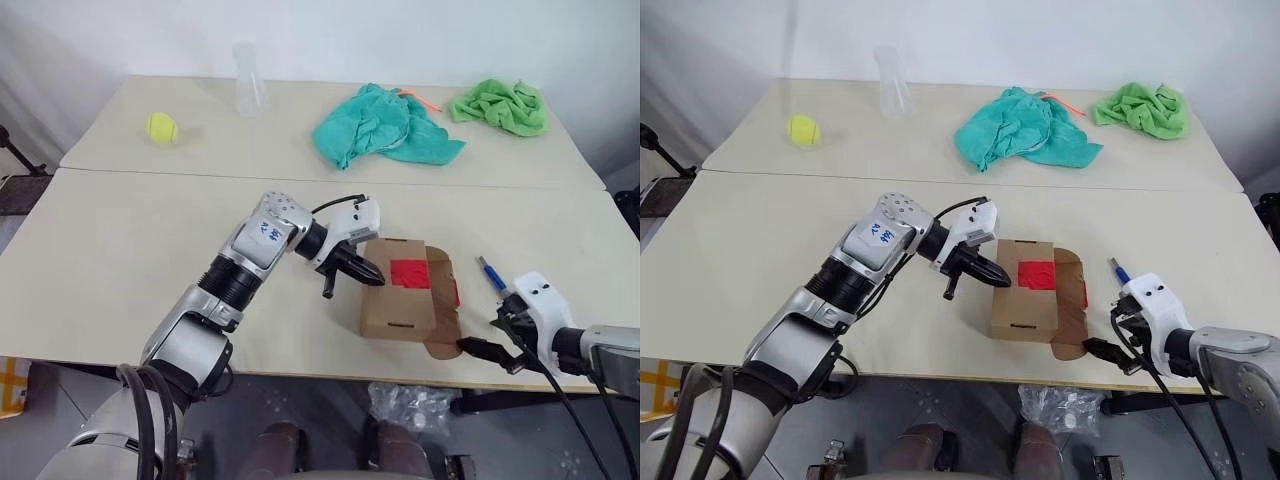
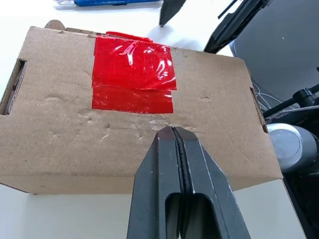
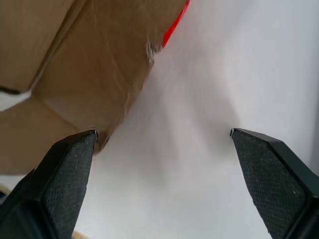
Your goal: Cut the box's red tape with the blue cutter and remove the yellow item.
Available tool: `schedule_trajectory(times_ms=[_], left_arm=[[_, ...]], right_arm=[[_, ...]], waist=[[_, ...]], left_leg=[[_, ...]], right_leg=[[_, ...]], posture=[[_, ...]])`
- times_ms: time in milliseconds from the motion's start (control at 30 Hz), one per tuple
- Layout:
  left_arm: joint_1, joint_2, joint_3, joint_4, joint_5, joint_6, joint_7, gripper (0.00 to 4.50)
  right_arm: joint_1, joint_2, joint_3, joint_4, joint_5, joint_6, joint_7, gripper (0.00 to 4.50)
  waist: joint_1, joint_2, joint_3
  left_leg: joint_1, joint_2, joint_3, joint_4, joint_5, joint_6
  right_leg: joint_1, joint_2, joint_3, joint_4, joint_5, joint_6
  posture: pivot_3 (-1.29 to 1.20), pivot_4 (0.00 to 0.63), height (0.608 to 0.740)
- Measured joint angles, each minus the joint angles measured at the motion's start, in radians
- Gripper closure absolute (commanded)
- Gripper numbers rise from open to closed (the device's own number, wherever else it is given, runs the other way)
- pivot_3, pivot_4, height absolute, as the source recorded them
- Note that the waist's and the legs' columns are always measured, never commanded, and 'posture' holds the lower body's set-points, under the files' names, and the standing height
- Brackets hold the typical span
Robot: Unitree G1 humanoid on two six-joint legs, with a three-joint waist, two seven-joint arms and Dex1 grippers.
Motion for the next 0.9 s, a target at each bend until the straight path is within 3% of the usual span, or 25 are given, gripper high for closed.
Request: schedule_trajectory(times_ms=[333,567,900], left_arm=[[0.007,0.0,0.002,-0.014,-0.001,0.009,0.007,4.5],[0.034,0.037,0.001,-0.076,-0.001,0.032,0.009,4.5],[0.047,0.073,0.001,-0.122,-0.002,0.065,0.009,4.5]], right_arm=[[-0.301,0.129,-0.129,0.213,0.121,0.162,-0.007,0.02],[-0.353,0.168,-0.039,0.416,0.114,0.17,0.014,0.02],[-0.437,0.164,0.085,0.522,0.095,0.105,0.12,0.02]], waist=[[-0.001,0.0,0.0],[-0.02,0.001,0.0],[-0.037,0.001,0.0]], left_leg=[[0.0,0.0,0.0,0.0,0.0,-0.001],[0.0,0.0,0.0,-0.001,0.0,-0.001],[0.001,0.001,0.0,-0.001,0.0,-0.002]], right_leg=[[-0.001,-0.001,0.0,0.0,0.0,0.0],[-0.002,0.0,0.0,0.0,0.0,0.0],[-0.001,0.001,0.001,0.001,0.0,0.0]], posture=[[0.0,0.15,0.74],[0.0,0.15,0.74],[0.0,0.15,0.74]])
